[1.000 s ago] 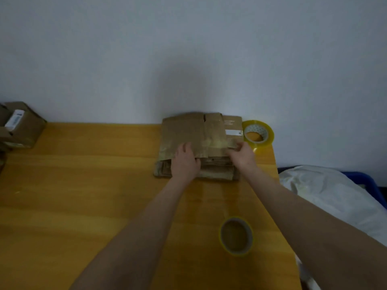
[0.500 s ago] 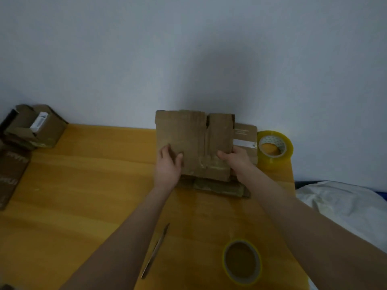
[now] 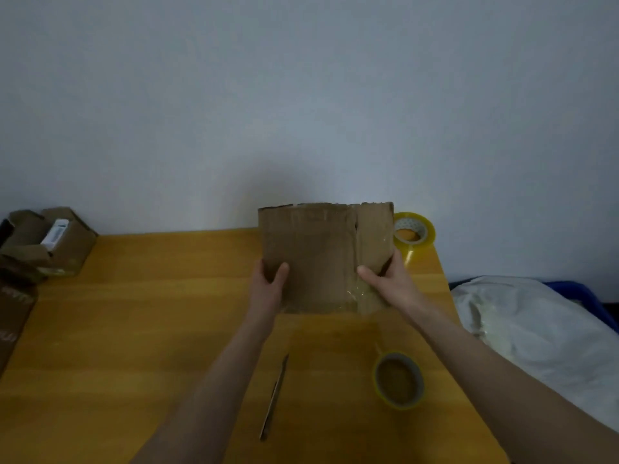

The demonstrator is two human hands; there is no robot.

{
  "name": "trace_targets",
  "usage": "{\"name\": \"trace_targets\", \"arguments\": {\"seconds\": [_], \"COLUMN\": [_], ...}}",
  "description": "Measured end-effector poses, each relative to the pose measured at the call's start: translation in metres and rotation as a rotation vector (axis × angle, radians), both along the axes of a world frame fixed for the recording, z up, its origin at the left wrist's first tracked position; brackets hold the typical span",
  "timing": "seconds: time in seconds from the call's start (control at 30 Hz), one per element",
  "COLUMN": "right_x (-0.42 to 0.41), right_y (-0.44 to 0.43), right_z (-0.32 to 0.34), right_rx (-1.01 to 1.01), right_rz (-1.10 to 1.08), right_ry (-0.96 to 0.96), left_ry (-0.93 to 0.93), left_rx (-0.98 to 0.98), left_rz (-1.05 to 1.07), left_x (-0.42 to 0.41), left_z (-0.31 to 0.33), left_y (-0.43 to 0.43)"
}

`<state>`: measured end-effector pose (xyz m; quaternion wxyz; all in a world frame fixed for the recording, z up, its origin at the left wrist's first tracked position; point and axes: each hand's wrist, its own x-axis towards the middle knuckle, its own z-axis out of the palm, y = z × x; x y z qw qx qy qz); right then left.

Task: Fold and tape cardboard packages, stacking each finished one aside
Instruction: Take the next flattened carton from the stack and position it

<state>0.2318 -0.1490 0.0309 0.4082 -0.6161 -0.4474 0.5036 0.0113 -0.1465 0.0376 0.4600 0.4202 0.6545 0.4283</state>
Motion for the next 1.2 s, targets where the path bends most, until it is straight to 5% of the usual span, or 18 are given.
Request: {"name": "trace_targets", "arguments": {"seconds": [0.27,0.53,0.8,0.97,1.1,1.2], "right_x": [-0.006,-0.007,0.001,0.014,0.002,0.009], "right_y": [-0.033,-0.052,-0.06,-0.104,-0.137,-0.133], "right_z": [0.001,-0.01,-0.015,-0.031,-0.067,-0.071], "right_rx": [-0.078,-0.088,-0.063,-0.136,-0.231,-0.209], "right_rz": [0.122,0.182,0.205,0.34,0.617,0.592], "right_ry": [0.037,-0.055,-0.219,-0.978,-1.196,-1.235], "left_ry": [-0.165,-0.061,-0.008,0.053,0.118,0.092], "left_rx": [0.033,0.204,0.202,0.229,0.246,0.231], "left_rz": [-0.162,-0.149,0.112,0.264,0.232,0.22], "left_x": [-0.01,-0.011,-0.011,-0.029,-0.025,-0.018], "left_z": [0.002,0.02,0.007,0.001,-0.007,-0.016], "left_y": [-0.033,-0.049,-0.059,-0.071,-0.08,-0.089]}}
